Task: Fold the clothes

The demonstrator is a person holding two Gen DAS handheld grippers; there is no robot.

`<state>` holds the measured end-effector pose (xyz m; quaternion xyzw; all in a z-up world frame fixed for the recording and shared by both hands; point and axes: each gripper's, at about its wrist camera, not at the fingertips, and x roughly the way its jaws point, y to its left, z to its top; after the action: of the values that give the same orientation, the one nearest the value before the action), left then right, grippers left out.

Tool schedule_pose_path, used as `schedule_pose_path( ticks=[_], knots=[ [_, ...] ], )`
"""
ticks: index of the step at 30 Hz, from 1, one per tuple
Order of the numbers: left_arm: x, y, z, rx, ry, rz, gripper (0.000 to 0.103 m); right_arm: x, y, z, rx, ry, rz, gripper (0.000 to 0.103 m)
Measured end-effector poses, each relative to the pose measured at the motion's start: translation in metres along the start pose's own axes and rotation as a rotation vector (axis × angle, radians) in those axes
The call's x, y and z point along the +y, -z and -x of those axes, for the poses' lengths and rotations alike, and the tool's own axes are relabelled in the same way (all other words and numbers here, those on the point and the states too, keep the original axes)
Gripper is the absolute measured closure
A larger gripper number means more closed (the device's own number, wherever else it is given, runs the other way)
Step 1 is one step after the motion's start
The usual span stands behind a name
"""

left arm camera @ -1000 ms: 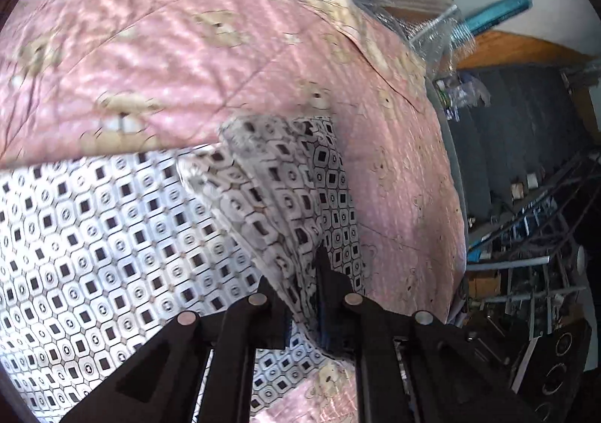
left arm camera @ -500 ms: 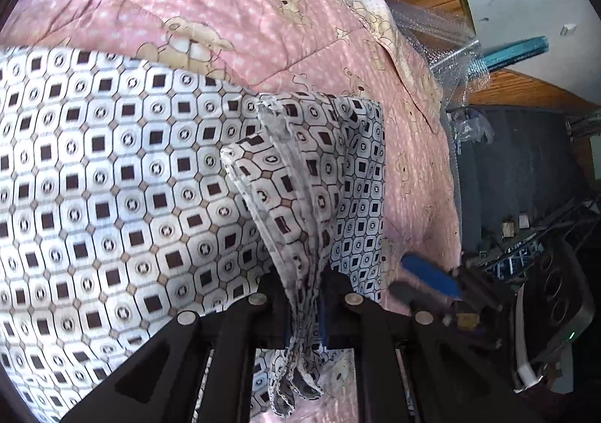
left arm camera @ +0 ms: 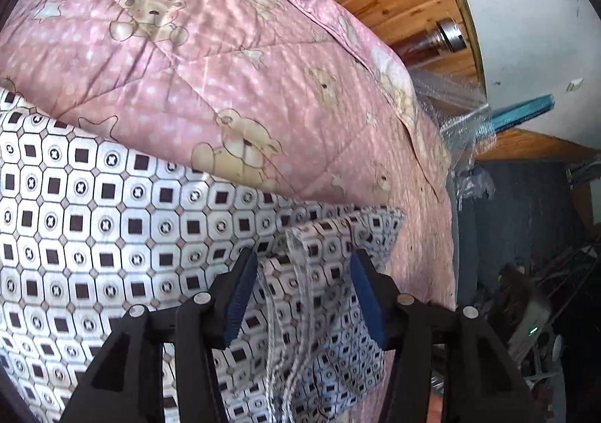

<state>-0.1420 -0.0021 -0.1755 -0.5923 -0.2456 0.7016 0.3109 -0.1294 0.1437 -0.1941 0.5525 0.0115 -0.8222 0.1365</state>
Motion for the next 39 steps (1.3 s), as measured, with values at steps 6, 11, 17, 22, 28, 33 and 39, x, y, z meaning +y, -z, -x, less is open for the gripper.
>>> schedule_pose_path(
  ticks=[6, 11, 17, 22, 28, 33, 39],
  knots=[
    [-0.011, 0.0, 0.022, -0.06, -0.075, -0.061, 0.051, 0.015, 0.032, -0.024, -0.005, -0.02, -0.011, 0.07],
    [-0.017, 0.009, 0.008, 0.107, -0.119, -0.005, 0.05, 0.023, 0.057, -0.06, -0.008, 0.016, -0.035, 0.059],
    [-0.014, 0.008, -0.005, 0.067, -0.04, 0.085, 0.05, 0.042, 0.063, -0.109, -0.013, 0.059, 0.021, 0.058],
    [-0.052, 0.012, 0.042, -0.206, -0.063, -0.211, 0.049, 0.048, 0.07, -0.138, -0.038, 0.061, 0.054, 0.058],
    [-0.021, 0.008, 0.035, -0.067, -0.251, -0.075, 0.049, 0.044, 0.067, -0.144, -0.093, 0.106, -0.07, 0.048],
    [-0.06, 0.011, 0.006, 0.15, -0.164, -0.132, 0.044, 0.059, 0.074, -0.154, -0.065, 0.077, -0.094, 0.077],
    [-0.113, 0.016, -0.037, 0.365, -0.144, -0.327, 0.044, 0.092, 0.059, -0.09, -0.237, 0.141, 0.037, 0.098]
  ],
)
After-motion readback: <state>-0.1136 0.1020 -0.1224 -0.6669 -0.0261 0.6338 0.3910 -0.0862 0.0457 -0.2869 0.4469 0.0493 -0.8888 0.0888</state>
